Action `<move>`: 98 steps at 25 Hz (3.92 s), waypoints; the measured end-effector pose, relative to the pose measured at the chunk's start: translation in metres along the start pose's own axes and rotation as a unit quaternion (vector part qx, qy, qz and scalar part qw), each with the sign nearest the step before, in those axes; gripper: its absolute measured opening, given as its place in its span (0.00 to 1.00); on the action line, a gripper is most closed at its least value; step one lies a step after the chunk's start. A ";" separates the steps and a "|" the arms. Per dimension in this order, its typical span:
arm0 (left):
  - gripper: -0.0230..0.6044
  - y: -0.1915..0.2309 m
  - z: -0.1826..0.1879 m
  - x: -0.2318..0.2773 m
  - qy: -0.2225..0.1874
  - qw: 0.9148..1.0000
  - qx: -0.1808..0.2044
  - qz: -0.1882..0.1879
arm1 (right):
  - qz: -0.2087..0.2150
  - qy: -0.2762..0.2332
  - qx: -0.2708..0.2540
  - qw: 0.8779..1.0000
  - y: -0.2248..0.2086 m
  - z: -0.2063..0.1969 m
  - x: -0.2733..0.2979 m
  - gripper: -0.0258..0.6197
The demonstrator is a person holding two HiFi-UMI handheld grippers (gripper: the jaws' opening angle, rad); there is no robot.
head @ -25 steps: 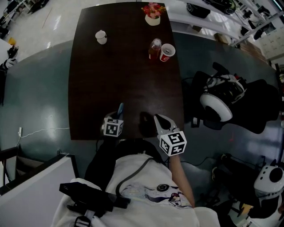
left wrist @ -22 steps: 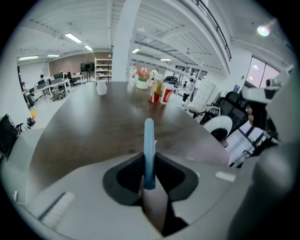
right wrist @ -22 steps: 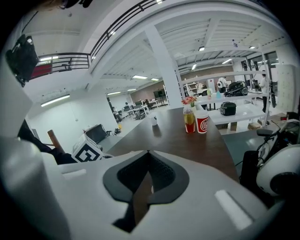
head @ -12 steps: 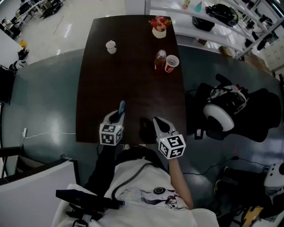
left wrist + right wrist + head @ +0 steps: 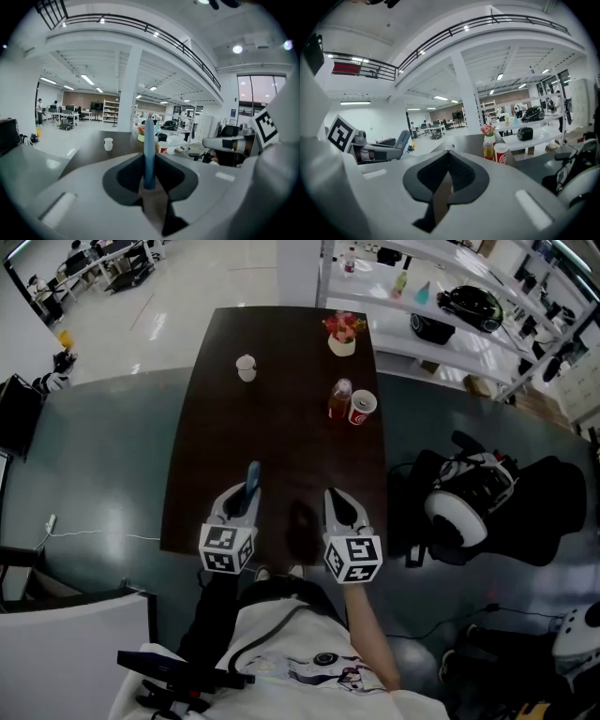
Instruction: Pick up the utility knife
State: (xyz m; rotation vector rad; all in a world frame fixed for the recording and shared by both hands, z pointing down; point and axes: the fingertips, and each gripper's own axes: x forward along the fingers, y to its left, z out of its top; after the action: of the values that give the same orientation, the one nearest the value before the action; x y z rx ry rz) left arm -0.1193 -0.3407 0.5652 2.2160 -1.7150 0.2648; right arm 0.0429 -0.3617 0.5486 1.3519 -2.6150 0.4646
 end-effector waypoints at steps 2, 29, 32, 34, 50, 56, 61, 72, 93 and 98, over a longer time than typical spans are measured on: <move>0.15 -0.002 0.017 -0.007 -0.027 1.000 0.008 0.008 | -0.001 -0.027 -0.018 0.999 0.005 0.018 -0.002 0.04; 0.15 -0.021 0.106 -0.090 -0.180 0.980 0.068 0.046 | 0.026 -0.117 -0.105 0.987 0.063 0.077 -0.045 0.04; 0.15 -0.025 0.105 -0.101 -0.182 0.980 0.071 0.040 | 0.026 -0.120 -0.109 0.986 0.074 0.074 -0.053 0.04; 0.15 -0.028 0.103 -0.110 -0.185 0.979 0.074 0.036 | 0.026 -0.122 -0.110 0.986 0.084 0.072 -0.060 0.04; 0.15 -0.047 0.042 -0.201 -0.152 0.986 0.061 0.015 | 0.035 -0.112 -0.109 0.987 0.157 0.025 -0.136 0.04; 0.15 -0.056 0.021 -0.232 -0.139 0.989 0.054 0.011 | 0.043 -0.100 -0.112 0.988 0.180 0.014 -0.159 0.04; 0.15 -0.067 0.018 -0.246 -0.141 0.988 0.054 0.018 | 0.058 -0.099 -0.116 0.987 0.190 0.007 -0.177 0.04; 0.15 -0.116 0.012 -0.270 -0.152 0.987 0.055 0.026 | 0.074 -0.099 -0.120 0.985 0.185 -0.005 -0.227 0.04; 0.15 -0.145 -0.016 -0.326 -0.140 0.988 0.061 0.029 | 0.077 -0.080 -0.104 0.988 0.202 -0.038 -0.284 0.04; 0.15 -0.131 -0.013 -0.341 -0.148 0.987 0.062 0.023 | 0.057 -0.089 -0.093 0.990 0.214 -0.034 -0.280 0.04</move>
State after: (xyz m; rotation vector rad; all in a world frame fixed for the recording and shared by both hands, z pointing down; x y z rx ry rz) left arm -0.0812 0.0011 0.4430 2.4076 -1.9509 0.0561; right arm 0.0297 -0.0195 0.4594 1.2426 -2.8066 0.1133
